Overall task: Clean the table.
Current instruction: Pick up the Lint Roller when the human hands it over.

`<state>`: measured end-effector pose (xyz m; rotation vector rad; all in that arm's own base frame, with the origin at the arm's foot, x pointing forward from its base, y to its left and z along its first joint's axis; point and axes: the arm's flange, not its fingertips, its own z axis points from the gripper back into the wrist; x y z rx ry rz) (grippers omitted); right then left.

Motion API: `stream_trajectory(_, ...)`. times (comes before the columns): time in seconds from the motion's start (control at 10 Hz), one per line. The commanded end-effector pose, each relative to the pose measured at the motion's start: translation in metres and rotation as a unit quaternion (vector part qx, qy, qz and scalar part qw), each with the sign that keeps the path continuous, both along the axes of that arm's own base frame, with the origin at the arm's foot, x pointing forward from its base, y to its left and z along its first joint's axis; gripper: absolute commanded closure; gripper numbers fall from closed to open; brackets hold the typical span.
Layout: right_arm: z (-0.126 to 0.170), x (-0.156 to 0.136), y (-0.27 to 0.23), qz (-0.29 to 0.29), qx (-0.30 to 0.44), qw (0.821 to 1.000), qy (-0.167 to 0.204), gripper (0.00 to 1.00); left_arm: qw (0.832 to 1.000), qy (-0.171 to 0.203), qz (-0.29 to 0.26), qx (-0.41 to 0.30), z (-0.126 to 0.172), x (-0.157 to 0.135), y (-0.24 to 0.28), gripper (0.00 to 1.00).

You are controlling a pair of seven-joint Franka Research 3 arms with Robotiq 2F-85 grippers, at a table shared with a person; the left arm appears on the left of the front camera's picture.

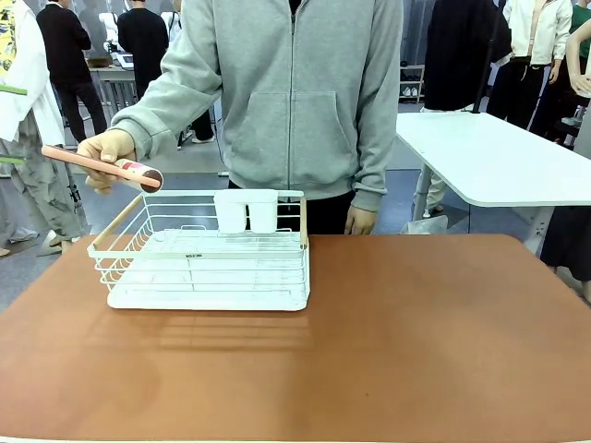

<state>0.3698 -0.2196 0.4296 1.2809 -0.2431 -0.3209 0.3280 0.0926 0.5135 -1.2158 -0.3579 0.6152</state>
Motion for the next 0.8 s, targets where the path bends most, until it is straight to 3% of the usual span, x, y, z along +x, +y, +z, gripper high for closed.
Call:
stream_trajectory(0.0, 0.005, -0.001, 0.0, 0.0, 0.003, 1.0, -0.005, 0.0, 0.999, 0.027, 0.027, 0.002, -0.035, -0.022, -0.036, 0.0)
stream_trajectory(0.7, 0.005, -0.001, 0.0, 0.0, 0.003, 1.0, -0.005, 0.0, 0.996, 0.056, 0.057, 0.033, -0.059, 0.007, -0.05, 0.0)
